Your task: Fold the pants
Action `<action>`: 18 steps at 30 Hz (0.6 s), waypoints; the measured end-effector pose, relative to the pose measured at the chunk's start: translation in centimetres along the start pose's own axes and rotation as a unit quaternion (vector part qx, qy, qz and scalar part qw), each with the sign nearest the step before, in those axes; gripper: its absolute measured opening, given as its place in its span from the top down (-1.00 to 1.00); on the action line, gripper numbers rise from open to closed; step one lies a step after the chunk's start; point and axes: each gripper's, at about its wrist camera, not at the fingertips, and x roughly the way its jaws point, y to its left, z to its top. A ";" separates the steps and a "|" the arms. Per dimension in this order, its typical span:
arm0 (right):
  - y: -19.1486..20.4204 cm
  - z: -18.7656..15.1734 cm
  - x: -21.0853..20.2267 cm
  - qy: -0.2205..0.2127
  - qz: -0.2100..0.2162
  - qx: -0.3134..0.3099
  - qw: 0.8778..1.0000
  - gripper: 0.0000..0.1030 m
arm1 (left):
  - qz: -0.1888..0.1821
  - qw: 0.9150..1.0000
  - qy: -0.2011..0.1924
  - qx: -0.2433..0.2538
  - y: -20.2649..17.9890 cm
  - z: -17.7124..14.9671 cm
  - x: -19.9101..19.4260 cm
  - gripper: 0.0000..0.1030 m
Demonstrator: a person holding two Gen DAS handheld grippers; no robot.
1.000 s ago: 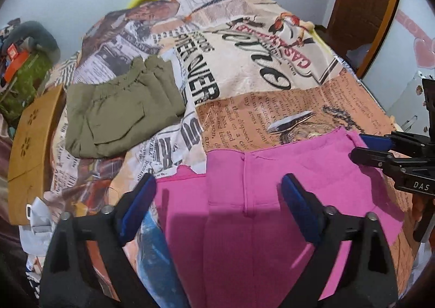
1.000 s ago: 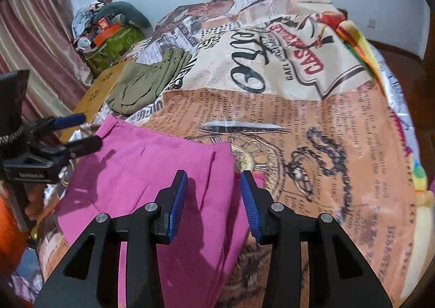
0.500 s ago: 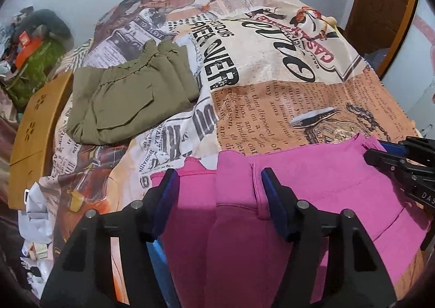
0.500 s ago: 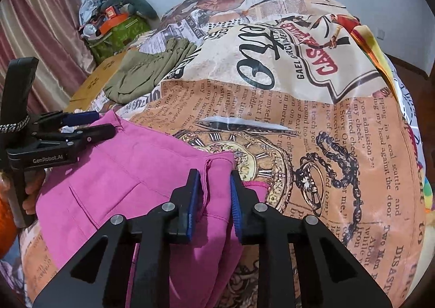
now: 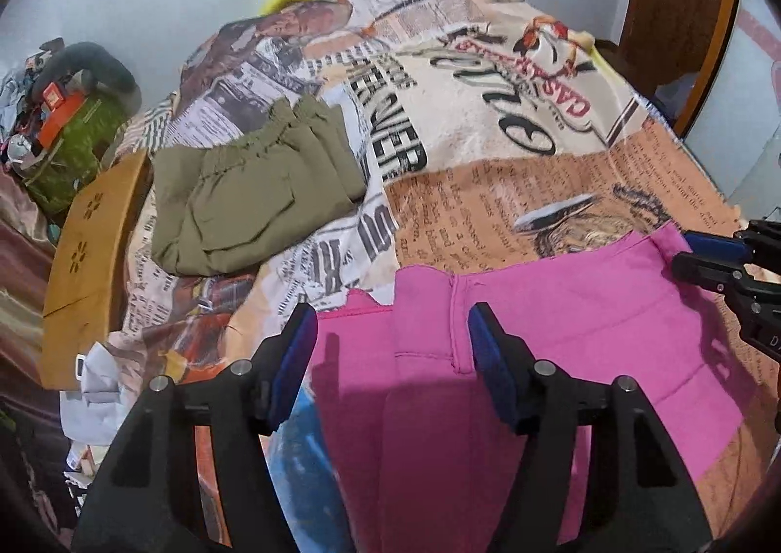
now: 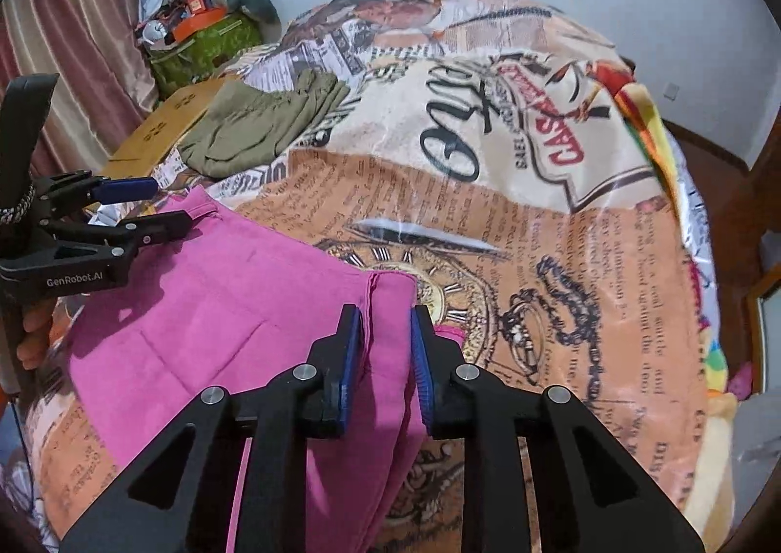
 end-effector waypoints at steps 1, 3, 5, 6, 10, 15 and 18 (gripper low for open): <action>0.1 0.0 -0.4 -0.003 0.001 0.001 1.000 0.63 | -0.003 1.000 -0.005 -0.004 0.3 0.1 -0.8 -0.29; 0.3 -0.1 -1.3 -0.010 0.002 0.002 1.000 0.62 | -0.011 1.000 -0.014 -0.010 0.8 0.1 -2.0 -0.42; 0.6 -0.4 -2.2 -0.016 0.004 0.002 1.000 0.58 | -0.023 0.999 -0.023 -0.017 1.3 -0.1 -3.0 -0.70; 0.8 -0.6 -2.5 -0.018 0.004 0.002 1.000 0.55 | -0.028 0.999 -0.028 -0.020 1.6 -0.3 -3.5 -0.79; 1.0 -1.4 -3.5 -0.029 0.004 0.013 0.999 0.05 | -0.027 0.999 -0.025 -0.023 2.4 -1.3 -4.3 -0.83; 0.5 -2.7 -3.7 -0.028 0.013 0.052 0.998 -0.24 | -0.036 0.999 0.008 -0.035 3.3 -3.1 -3.2 -0.84; -0.3 -3.5 -2.7 -0.014 0.020 0.080 0.997 -0.24 | -0.053 0.997 0.034 -0.049 3.6 -3.9 -2.1 -0.84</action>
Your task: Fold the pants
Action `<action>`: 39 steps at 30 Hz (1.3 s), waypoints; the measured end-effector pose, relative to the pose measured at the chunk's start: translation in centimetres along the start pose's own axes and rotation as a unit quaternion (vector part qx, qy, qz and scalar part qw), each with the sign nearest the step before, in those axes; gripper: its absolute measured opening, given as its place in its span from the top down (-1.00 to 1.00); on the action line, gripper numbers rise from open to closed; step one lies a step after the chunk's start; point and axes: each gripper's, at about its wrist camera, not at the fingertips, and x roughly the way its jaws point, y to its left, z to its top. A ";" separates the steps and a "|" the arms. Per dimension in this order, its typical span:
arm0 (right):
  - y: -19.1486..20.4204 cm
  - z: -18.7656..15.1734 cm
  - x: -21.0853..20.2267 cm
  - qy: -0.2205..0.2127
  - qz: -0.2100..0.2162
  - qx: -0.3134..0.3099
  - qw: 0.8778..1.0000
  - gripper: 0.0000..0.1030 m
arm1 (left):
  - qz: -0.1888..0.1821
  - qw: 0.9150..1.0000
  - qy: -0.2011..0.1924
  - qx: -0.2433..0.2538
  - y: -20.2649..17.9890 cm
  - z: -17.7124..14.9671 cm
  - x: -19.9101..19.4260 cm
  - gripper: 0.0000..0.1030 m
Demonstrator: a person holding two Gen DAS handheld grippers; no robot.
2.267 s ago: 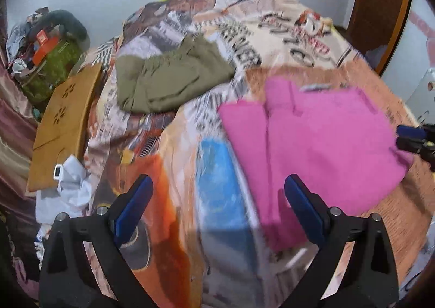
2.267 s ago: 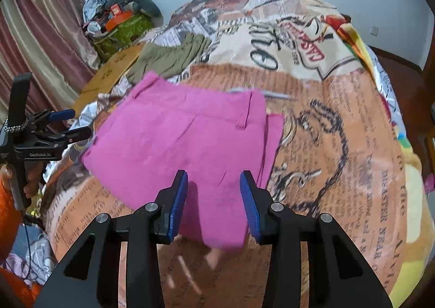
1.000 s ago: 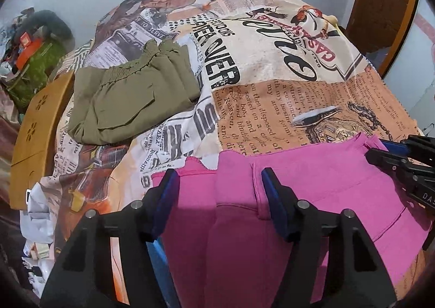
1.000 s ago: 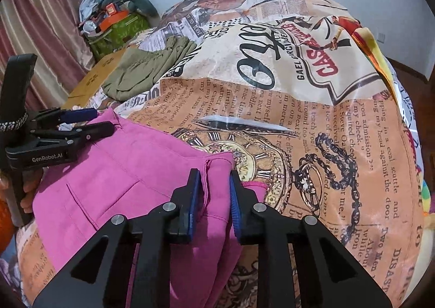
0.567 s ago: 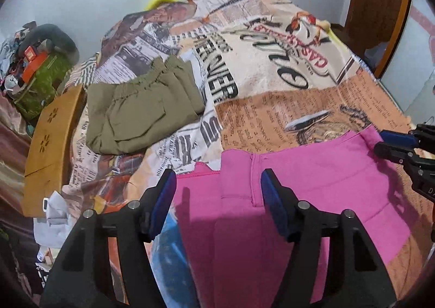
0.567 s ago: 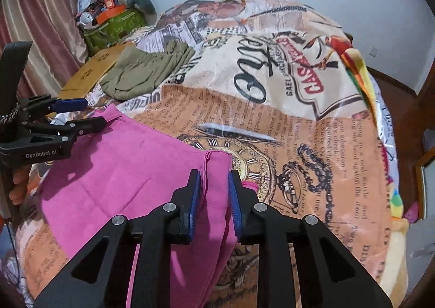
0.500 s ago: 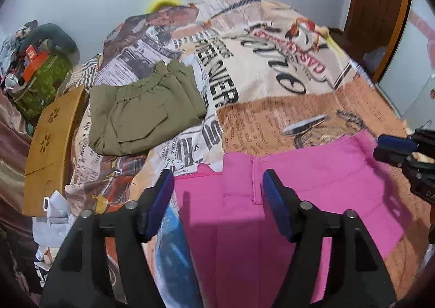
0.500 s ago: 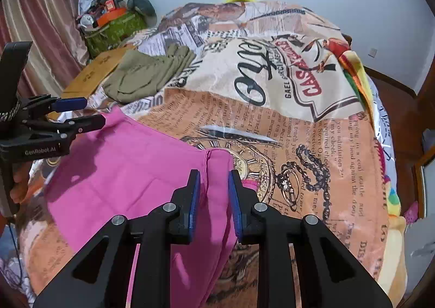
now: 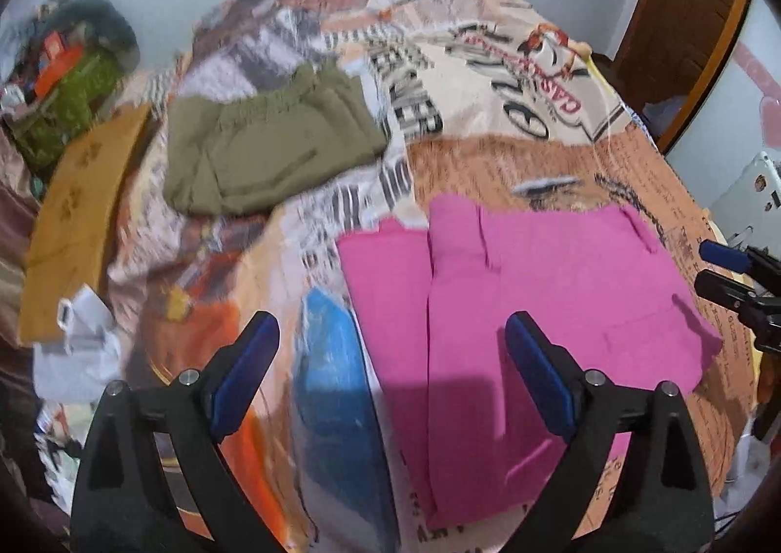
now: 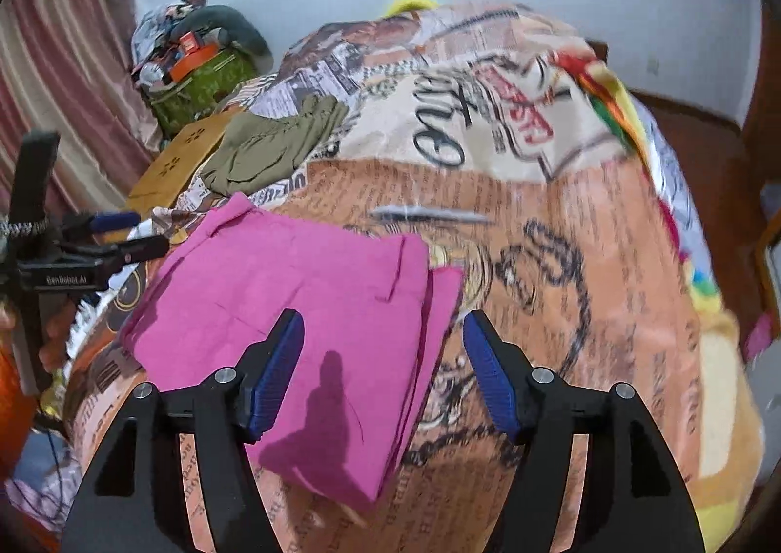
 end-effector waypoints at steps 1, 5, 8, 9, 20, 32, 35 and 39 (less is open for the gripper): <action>-0.2 -0.2 0.4 0.007 -0.001 0.005 1.000 -0.24 | -0.010 1.000 0.015 -0.001 0.1 -0.2 0.6 -0.84; -1.1 -1.4 2.1 0.031 -0.003 0.014 0.999 -0.24 | -0.027 0.999 0.030 -0.005 0.1 -0.8 1.6 -0.84; -1.7 -1.8 2.5 0.033 0.016 0.037 0.999 -0.24 | -0.049 0.998 0.036 -0.010 0.0 -0.7 2.1 -0.84; -1.8 -1.7 2.6 0.033 0.021 0.041 0.998 -0.24 | -0.055 0.998 0.037 -0.008 0.0 -0.7 2.2 -0.84; -1.3 -1.4 3.6 0.029 0.052 0.040 0.997 -0.29 | -0.130 0.988 0.067 -0.056 1.3 0.0 4.6 -0.74; -1.0 -0.7 3.9 0.023 0.067 0.032 0.997 0.56 | -0.132 0.989 0.052 -0.050 0.1 0.7 3.9 0.12; -1.0 -0.6 3.6 0.017 0.067 0.029 0.997 0.66 | -0.129 0.989 0.051 -0.053 0.2 0.4 3.5 0.28; -0.4 -0.3 2.7 -0.003 0.064 0.018 0.998 0.76 | -0.124 0.990 0.041 -0.052 0.1 -0.1 2.6 0.46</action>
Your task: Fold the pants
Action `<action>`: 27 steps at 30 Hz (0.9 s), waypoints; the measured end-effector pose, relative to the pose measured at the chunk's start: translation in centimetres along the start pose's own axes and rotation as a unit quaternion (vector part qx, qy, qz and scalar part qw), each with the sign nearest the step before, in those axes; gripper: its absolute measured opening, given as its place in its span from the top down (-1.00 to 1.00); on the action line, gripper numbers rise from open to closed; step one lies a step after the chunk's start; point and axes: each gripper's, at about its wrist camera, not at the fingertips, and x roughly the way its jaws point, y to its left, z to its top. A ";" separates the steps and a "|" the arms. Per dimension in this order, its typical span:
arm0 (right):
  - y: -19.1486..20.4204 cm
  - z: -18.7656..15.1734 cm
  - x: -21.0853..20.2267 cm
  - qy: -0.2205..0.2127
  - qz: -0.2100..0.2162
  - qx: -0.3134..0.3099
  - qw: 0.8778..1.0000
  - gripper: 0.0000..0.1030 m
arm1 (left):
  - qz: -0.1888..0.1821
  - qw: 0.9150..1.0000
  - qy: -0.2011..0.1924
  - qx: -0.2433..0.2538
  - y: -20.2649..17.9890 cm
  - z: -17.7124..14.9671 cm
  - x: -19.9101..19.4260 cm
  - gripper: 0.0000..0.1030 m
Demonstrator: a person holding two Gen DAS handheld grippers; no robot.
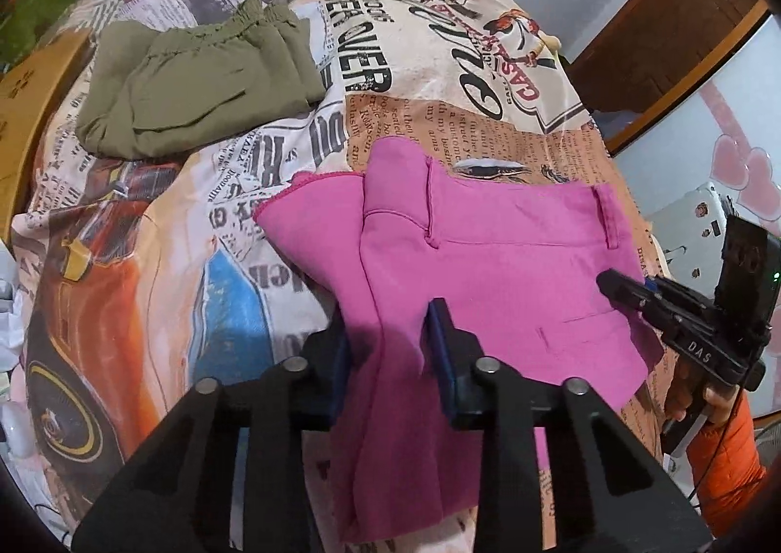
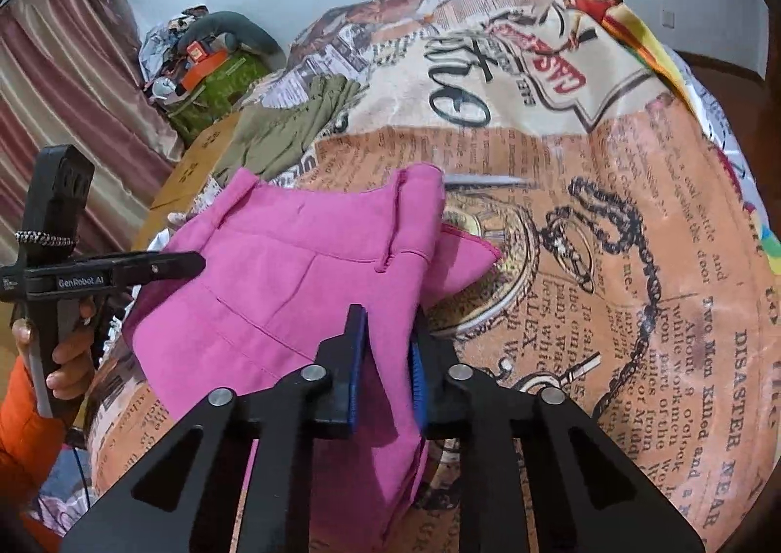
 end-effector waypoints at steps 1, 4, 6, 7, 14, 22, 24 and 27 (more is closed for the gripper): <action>0.2 0.2 -0.1 -0.004 -0.001 -0.005 1.000 0.77 | 0.005 1.000 -0.002 0.001 -0.1 -0.1 -0.2 0.47; 1.2 0.8 -0.9 -0.017 0.000 -0.019 1.000 0.79 | 0.014 1.000 -0.013 0.001 -0.3 -0.2 -1.1 0.55; 1.9 1.2 -1.3 -0.024 -0.002 -0.031 0.999 0.79 | 0.018 1.000 -0.020 0.003 -0.4 -0.2 -1.7 0.58; 2.1 1.4 -1.4 -0.027 -0.002 -0.036 0.999 0.79 | 0.022 0.999 -0.024 0.006 -0.5 -0.1 -2.1 0.59; 4.4 3.7 -2.0 -0.051 -0.004 -0.068 0.996 0.80 | 0.048 0.996 -0.067 0.023 -0.4 1.3 -4.9 0.60; 7.7 8.4 -0.8 -0.090 0.008 -0.093 0.992 0.80 | 0.082 0.987 -0.133 0.025 1.9 5.6 -8.9 0.69; 8.4 9.6 0.0 -0.095 0.010 -0.099 0.990 0.80 | 0.090 0.986 -0.140 0.016 3.3 7.1 -9.5 0.76; 9.3 11.4 1.8 -0.099 0.010 -0.108 0.989 0.80 | 0.086 0.987 -0.138 -0.001 5.7 8.8 -9.3 0.95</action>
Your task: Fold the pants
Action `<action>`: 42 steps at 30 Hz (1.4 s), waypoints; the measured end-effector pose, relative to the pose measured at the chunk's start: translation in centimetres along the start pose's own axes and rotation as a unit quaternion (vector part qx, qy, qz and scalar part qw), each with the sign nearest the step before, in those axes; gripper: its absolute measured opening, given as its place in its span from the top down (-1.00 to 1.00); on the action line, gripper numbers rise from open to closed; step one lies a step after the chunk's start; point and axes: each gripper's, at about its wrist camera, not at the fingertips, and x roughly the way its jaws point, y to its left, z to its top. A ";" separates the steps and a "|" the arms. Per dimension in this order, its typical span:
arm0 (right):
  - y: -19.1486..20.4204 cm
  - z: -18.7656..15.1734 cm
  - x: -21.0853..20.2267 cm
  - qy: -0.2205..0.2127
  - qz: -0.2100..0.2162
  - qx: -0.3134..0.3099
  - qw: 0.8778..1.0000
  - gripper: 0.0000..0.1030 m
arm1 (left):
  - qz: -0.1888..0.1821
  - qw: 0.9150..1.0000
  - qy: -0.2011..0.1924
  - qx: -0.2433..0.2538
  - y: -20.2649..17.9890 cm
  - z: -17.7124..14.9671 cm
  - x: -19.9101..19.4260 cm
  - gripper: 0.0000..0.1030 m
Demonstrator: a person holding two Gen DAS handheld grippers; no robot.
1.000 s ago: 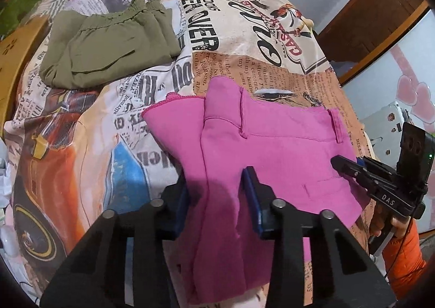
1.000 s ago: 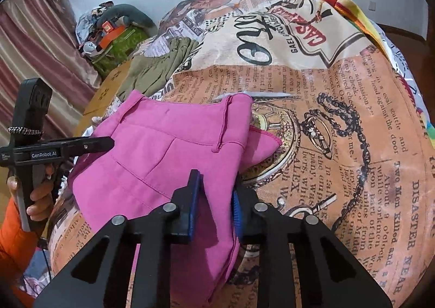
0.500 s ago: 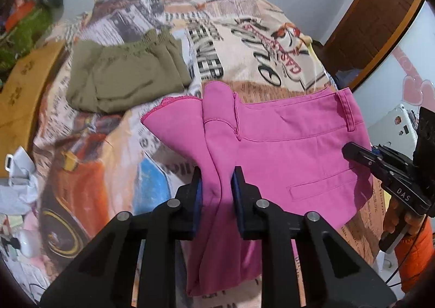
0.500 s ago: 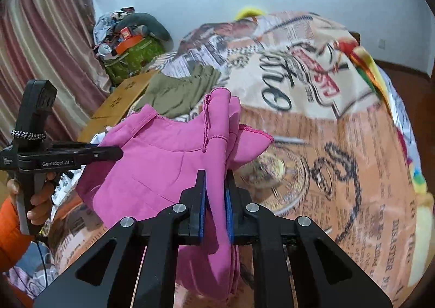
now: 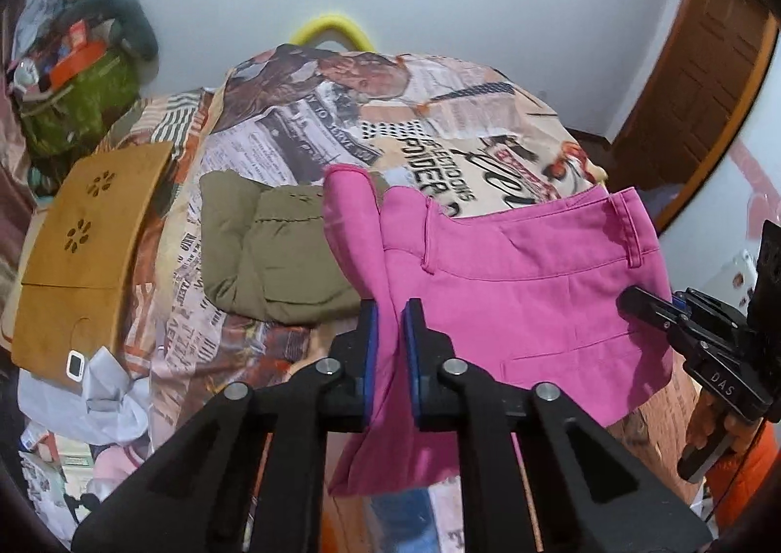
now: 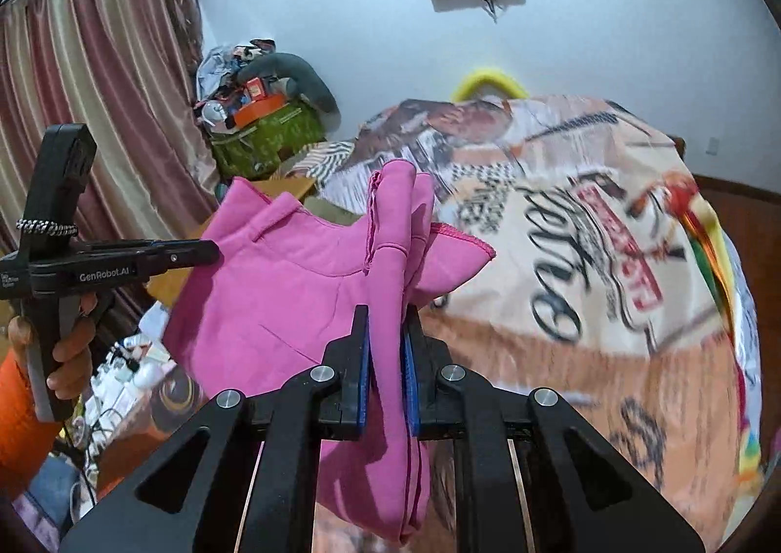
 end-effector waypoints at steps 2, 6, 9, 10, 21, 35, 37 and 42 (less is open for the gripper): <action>0.1 0.7 1.6 0.009 -0.001 -0.005 1.000 0.80 | -0.002 1.000 -0.001 -0.005 1.1 0.4 0.8 0.97; 0.1 0.4 5.4 0.049 -0.014 -0.022 0.998 0.81 | -0.004 0.999 0.031 -0.034 3.7 0.2 4.5 0.97; -1.5 -0.7 6.8 0.070 -0.026 -0.014 0.997 0.81 | -0.003 0.998 0.061 -0.035 4.6 -1.0 7.3 0.96; -2.3 -1.0 6.9 0.073 -0.028 -0.005 0.997 0.81 | -0.003 0.997 0.069 -0.035 4.7 -1.4 7.9 0.95; -5.8 -2.9 7.5 0.101 -0.041 0.030 0.994 0.81 | -0.037 0.989 0.134 -0.047 3.9 -3.7 14.4 -0.42; -6.5 -4.2 7.9 0.107 -0.043 0.036 0.993 0.80 | -0.120 0.971 0.178 -0.106 4.2 -5.2 18.1 0.35; -6.5 -4.1 7.8 0.105 -0.043 0.035 0.993 0.80 | -0.105 0.976 0.169 -0.093 3.4 -5.0 17.5 0.46; -6.0 -3.5 7.4 0.096 -0.040 0.034 0.994 0.80 | -0.066 0.987 0.137 -0.057 2.3 -4.0 15.1 0.58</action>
